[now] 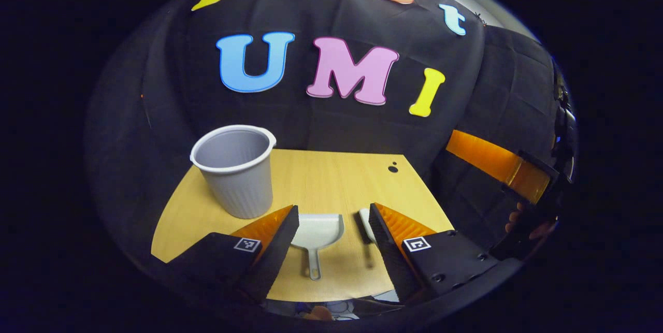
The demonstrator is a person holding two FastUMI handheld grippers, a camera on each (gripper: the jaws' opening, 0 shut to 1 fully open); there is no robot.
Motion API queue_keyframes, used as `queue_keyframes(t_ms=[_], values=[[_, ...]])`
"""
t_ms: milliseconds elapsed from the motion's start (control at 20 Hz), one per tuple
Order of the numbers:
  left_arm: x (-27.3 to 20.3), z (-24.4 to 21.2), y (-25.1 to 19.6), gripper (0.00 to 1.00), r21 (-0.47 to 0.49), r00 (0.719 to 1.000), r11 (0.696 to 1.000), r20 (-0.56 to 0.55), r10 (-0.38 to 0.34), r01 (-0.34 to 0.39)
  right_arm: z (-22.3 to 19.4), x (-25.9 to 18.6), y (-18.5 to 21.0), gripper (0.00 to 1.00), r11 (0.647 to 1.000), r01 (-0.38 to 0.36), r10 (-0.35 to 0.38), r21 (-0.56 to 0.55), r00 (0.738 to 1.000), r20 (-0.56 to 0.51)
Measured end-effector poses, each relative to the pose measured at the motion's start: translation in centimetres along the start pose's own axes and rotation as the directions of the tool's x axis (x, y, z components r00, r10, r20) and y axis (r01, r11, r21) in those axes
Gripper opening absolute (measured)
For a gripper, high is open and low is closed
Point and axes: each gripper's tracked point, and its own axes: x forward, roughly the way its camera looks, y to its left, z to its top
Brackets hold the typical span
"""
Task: Pick up the small broom and dustpan from the desktop, sweep the trash into the dustpan with the broom, and then empty the trash into the garbage bin.
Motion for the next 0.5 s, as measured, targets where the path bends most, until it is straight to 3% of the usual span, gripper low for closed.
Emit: queue_keyframes(t_ms=[200,450,500], values=[[-2.7,3.0,-0.2,0.82,0.102,0.979,0.993,0.199,0.044,-0.065,1.5,-1.1,3.4,0.95,1.000,-0.011,0.011,-0.007,0.997,0.072],[-3.4,3.6,-0.1,0.82,0.134,0.979,0.989,0.199,0.032,-0.060,0.4,-2.3,5.4,0.95,1.000,0.013,-0.013,0.000,0.997,0.072],[-3.2,3.6,-0.1,0.82,0.135,0.980,0.989,0.197,0.028,-0.055,0.2,-2.5,5.5,0.90,1.000,0.024,-0.024,-0.002,0.997,0.076]])
